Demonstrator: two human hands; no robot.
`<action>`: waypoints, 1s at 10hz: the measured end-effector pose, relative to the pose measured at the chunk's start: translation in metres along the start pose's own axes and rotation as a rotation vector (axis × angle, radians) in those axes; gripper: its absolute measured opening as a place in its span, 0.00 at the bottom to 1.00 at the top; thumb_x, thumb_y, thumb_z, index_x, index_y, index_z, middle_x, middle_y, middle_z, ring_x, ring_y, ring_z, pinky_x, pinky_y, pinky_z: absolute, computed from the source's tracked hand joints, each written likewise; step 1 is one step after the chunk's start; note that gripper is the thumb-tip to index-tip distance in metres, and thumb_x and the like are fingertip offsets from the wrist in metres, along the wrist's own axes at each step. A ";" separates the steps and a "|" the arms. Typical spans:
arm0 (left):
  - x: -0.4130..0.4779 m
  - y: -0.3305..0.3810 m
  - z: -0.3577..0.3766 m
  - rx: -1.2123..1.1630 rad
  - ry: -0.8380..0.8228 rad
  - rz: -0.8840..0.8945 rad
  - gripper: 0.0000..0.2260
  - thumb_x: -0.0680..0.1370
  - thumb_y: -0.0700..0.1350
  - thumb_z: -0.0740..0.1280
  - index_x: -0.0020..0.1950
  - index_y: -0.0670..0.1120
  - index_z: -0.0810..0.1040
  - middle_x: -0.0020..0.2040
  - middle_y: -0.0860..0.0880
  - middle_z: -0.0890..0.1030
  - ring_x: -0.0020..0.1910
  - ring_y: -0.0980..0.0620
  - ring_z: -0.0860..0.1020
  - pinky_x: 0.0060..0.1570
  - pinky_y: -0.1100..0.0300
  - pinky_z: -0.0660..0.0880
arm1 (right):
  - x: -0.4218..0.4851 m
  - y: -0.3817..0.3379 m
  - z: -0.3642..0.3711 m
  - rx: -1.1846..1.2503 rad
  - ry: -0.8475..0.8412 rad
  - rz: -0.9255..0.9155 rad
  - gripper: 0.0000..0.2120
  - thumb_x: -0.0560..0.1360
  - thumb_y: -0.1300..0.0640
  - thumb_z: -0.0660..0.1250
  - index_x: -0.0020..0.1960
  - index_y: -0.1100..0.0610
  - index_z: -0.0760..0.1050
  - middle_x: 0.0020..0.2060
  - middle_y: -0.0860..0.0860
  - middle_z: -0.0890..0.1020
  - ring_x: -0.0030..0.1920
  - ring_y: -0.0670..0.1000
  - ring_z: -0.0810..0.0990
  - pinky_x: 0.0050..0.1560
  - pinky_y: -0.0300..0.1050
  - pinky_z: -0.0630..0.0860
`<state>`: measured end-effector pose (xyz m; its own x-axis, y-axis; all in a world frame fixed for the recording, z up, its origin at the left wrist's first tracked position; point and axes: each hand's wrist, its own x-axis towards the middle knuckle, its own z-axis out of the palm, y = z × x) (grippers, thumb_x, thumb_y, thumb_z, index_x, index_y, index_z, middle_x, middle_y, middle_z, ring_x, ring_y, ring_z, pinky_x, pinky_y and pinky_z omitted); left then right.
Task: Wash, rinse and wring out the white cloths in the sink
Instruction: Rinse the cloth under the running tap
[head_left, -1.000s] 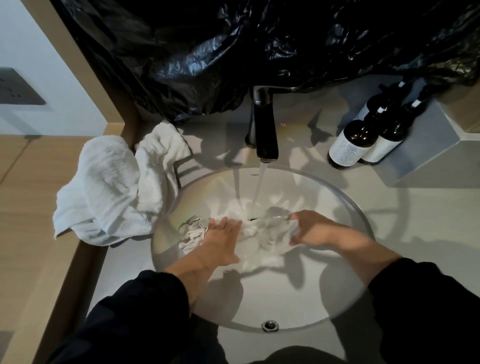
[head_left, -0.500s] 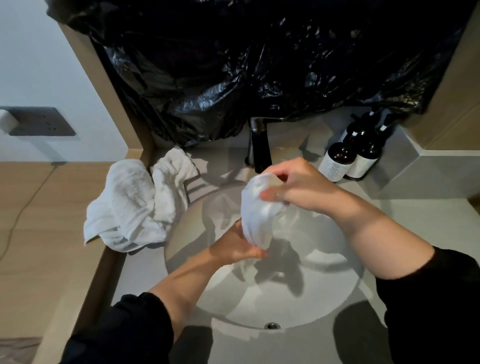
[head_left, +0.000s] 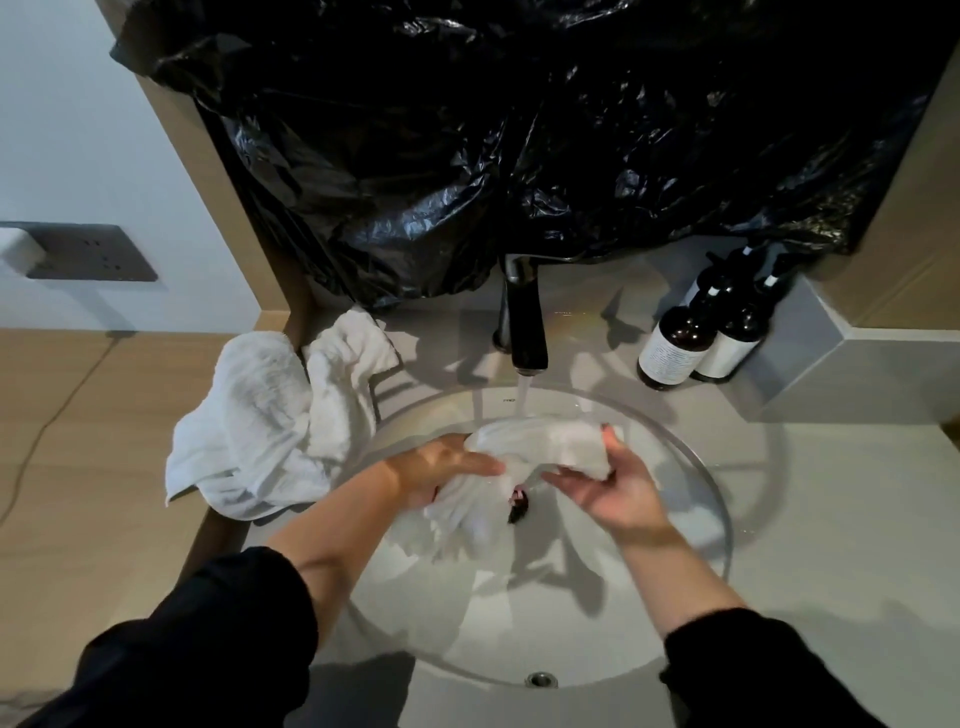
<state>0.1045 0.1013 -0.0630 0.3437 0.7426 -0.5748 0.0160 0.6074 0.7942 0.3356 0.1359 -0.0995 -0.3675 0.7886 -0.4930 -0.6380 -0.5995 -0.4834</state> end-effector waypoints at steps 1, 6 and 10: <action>0.001 0.002 -0.003 -0.028 0.042 -0.037 0.19 0.72 0.51 0.73 0.58 0.43 0.78 0.51 0.44 0.84 0.51 0.45 0.82 0.59 0.47 0.76 | 0.017 0.014 0.022 -0.058 0.001 0.057 0.39 0.67 0.37 0.70 0.64 0.67 0.74 0.63 0.67 0.75 0.65 0.66 0.73 0.68 0.65 0.65; 0.037 0.007 0.011 -0.053 0.484 0.019 0.27 0.77 0.65 0.60 0.65 0.45 0.75 0.61 0.49 0.79 0.52 0.55 0.77 0.53 0.62 0.75 | 0.042 -0.018 0.085 -1.196 0.276 -0.045 0.13 0.78 0.49 0.61 0.40 0.56 0.73 0.30 0.50 0.75 0.31 0.50 0.73 0.32 0.41 0.68; 0.049 0.023 0.020 -0.285 0.125 0.060 0.13 0.80 0.54 0.61 0.51 0.45 0.79 0.45 0.48 0.82 0.47 0.49 0.80 0.45 0.59 0.78 | 0.021 -0.023 0.018 -0.344 -0.047 0.059 0.22 0.74 0.43 0.60 0.55 0.57 0.81 0.48 0.56 0.84 0.48 0.52 0.84 0.46 0.43 0.80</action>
<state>0.1404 0.1461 -0.0693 0.2176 0.7977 -0.5624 -0.2711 0.6029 0.7503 0.3303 0.1684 -0.0860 -0.4332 0.7516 -0.4974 -0.3524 -0.6492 -0.6741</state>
